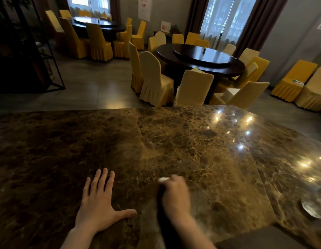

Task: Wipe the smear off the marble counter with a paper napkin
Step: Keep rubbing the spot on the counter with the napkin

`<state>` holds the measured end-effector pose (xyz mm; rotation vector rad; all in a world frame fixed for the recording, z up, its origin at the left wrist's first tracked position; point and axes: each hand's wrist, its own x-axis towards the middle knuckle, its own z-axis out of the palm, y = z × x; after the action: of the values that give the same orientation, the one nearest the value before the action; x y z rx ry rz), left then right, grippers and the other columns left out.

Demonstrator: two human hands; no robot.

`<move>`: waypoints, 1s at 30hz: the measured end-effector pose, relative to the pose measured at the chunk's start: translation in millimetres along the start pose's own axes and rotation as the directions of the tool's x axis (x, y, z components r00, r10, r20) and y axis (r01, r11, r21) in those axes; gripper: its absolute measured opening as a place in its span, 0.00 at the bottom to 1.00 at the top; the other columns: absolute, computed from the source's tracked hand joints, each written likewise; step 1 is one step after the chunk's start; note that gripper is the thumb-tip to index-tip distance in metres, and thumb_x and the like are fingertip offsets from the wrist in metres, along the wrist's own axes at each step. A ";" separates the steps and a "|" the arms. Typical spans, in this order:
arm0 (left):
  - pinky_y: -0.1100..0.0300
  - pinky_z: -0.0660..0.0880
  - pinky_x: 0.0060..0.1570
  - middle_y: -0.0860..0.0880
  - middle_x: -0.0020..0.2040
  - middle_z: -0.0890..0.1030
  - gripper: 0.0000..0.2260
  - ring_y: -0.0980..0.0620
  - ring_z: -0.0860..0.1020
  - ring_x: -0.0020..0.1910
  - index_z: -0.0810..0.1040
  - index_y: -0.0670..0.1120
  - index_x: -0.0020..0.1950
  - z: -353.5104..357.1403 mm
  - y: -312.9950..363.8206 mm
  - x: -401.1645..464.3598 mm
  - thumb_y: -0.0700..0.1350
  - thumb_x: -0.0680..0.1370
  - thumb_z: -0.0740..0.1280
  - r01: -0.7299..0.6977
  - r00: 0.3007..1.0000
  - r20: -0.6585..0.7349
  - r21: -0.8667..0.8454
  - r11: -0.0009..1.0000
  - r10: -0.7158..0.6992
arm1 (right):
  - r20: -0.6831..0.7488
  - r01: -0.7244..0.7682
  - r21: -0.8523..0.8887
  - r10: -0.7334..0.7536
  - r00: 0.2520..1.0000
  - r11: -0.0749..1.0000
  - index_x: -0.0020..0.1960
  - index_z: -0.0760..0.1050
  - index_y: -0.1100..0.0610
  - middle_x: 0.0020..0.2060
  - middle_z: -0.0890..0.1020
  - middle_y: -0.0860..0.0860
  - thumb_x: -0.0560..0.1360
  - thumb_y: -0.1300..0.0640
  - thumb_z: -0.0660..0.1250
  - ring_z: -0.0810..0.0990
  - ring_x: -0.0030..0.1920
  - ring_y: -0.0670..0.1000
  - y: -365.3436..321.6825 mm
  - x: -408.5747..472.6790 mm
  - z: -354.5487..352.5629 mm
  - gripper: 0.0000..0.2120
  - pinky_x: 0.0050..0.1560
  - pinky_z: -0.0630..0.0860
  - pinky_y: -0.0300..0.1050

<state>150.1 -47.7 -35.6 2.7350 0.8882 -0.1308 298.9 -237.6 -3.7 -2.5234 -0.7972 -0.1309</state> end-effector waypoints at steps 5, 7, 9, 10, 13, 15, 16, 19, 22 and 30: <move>0.42 0.34 0.82 0.50 0.82 0.29 0.68 0.51 0.25 0.78 0.30 0.52 0.80 1.4 -1.2 0.2 0.92 0.53 0.45 -0.008 1.000 -0.009 -0.005 1.000 0.008 | 0.245 0.376 0.101 -0.390 0.888 0.921 0.52 0.82 0.47 0.42 0.77 0.44 0.76 0.51 0.70 0.72 0.46 0.46 -18.0 -26.7 1.6 0.06 0.41 0.65 0.36; 0.42 0.34 0.82 0.51 0.81 0.29 0.68 0.51 0.25 0.78 0.29 0.52 0.80 1.2 -0.6 0.0 0.92 0.53 0.46 -0.001 1.000 -0.011 -0.007 1.000 0.001 | 0.065 0.131 -0.003 -0.131 0.989 0.991 0.47 0.83 0.48 0.38 0.77 0.42 0.78 0.51 0.69 0.72 0.41 0.44 27.0 -8.0 -22.0 0.05 0.38 0.64 0.35; 0.42 0.34 0.82 0.51 0.81 0.28 0.68 0.50 0.25 0.78 0.29 0.52 0.79 0.5 -0.4 -0.6 0.92 0.53 0.46 -0.004 1.000 -0.013 -0.008 1.000 0.004 | -0.059 -0.215 -0.059 0.211 0.976 0.975 0.47 0.85 0.51 0.37 0.81 0.47 0.78 0.55 0.69 0.75 0.37 0.48 84.0 18.0 -55.0 0.06 0.38 0.70 0.41; 0.41 0.34 0.82 0.51 0.81 0.29 0.68 0.50 0.25 0.78 0.30 0.52 0.80 0.8 0.0 -0.4 0.92 0.53 0.47 -0.002 1.000 -0.012 -0.009 1.000 0.002 | -0.094 -0.367 -0.033 0.363 0.927 0.930 0.48 0.86 0.54 0.37 0.83 0.50 0.77 0.58 0.69 0.76 0.36 0.51 106.6 28.5 -68.0 0.07 0.38 0.73 0.43; 0.41 0.34 0.82 0.50 0.81 0.29 0.69 0.49 0.26 0.79 0.30 0.52 0.80 1.6 1.4 0.3 0.92 0.53 0.47 0.005 1.000 -0.008 -0.015 1.000 -0.005 | -0.151 -0.515 0.020 0.512 0.846 0.857 0.47 0.86 0.57 0.39 0.83 0.54 0.77 0.63 0.69 0.78 0.38 0.55 103.9 40.0 -65.2 0.07 0.41 0.76 0.46; 0.41 0.34 0.82 0.50 0.81 0.29 0.69 0.49 0.26 0.79 0.29 0.52 0.79 1.4 1.7 1.2 0.92 0.53 0.47 0.006 1.000 -0.014 -0.013 1.000 -0.006 | -0.109 -0.332 0.010 0.331 0.937 0.943 0.49 0.84 0.53 0.42 0.82 0.51 0.78 0.61 0.68 0.77 0.43 0.51 58.4 30.7 -35.4 0.06 0.46 0.76 0.45; 0.41 0.33 0.82 0.50 0.81 0.29 0.69 0.49 0.26 0.79 0.29 0.52 0.79 1.2 1.3 1.7 0.92 0.53 0.46 0.007 1.000 -0.010 -0.006 1.000 -0.007 | -0.058 -0.189 0.020 0.190 0.980 0.982 0.52 0.83 0.51 0.45 0.81 0.49 0.79 0.59 0.67 0.76 0.47 0.49 31.3 22.2 -18.8 0.07 0.49 0.74 0.43; 0.42 0.33 0.82 0.50 0.82 0.29 0.69 0.50 0.26 0.79 0.30 0.51 0.80 0.9 0.3 2.6 0.92 0.52 0.46 0.010 1.000 0.009 -0.003 1.000 -0.010 | 0.174 0.194 0.093 -0.208 0.962 0.976 0.61 0.77 0.47 0.50 0.76 0.48 0.76 0.61 0.68 0.72 0.53 0.49 -28.1 -9.9 16.4 0.16 0.50 0.72 0.42; 0.43 0.33 0.81 0.51 0.82 0.29 0.69 0.50 0.26 0.79 0.29 0.52 0.79 1.6 -0.6 2.7 0.92 0.52 0.46 0.006 1.000 -0.002 -0.014 1.000 -0.006 | 0.226 0.280 0.086 -0.292 0.929 0.956 0.61 0.76 0.46 0.50 0.75 0.48 0.76 0.58 0.68 0.72 0.53 0.50 -12.7 -11.4 7.1 0.15 0.47 0.71 0.42; 0.42 0.32 0.81 0.52 0.81 0.28 0.69 0.51 0.24 0.78 0.29 0.53 0.79 1.3 0.9 2.7 0.92 0.52 0.47 0.014 1.000 0.008 -0.023 1.000 -0.013 | -0.127 -0.404 -0.062 0.395 0.910 0.913 0.46 0.83 0.59 0.43 0.76 0.52 0.77 0.62 0.67 0.75 0.45 0.55 74.2 40.1 -32.7 0.07 0.44 0.75 0.48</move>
<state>152.9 -47.3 -37.2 2.7060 0.9005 -0.1334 375.4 -285.3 2.9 -2.6755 -0.2213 -0.1692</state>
